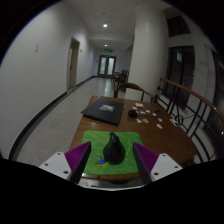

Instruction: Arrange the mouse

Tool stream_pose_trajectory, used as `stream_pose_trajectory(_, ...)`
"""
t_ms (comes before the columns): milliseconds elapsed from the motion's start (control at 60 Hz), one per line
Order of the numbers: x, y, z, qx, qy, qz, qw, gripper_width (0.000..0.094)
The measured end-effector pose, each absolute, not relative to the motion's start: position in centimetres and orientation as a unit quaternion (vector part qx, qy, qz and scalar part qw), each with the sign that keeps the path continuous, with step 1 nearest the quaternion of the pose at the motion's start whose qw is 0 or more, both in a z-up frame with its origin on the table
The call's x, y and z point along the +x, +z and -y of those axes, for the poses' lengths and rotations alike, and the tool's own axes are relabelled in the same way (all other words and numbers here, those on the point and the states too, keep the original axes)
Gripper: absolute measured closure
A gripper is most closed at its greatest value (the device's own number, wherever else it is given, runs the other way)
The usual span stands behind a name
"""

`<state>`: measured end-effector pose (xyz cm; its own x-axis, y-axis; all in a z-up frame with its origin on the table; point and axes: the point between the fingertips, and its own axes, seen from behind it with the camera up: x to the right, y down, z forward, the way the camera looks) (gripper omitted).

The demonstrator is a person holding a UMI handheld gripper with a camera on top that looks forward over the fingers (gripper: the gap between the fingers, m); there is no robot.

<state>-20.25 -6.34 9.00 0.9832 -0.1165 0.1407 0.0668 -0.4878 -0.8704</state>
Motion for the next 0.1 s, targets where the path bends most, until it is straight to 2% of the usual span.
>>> stream_pose_trajectory(100,-21.1,10.7,10.2,-0.852,-0.084,-0.031,0.516,0.0089)
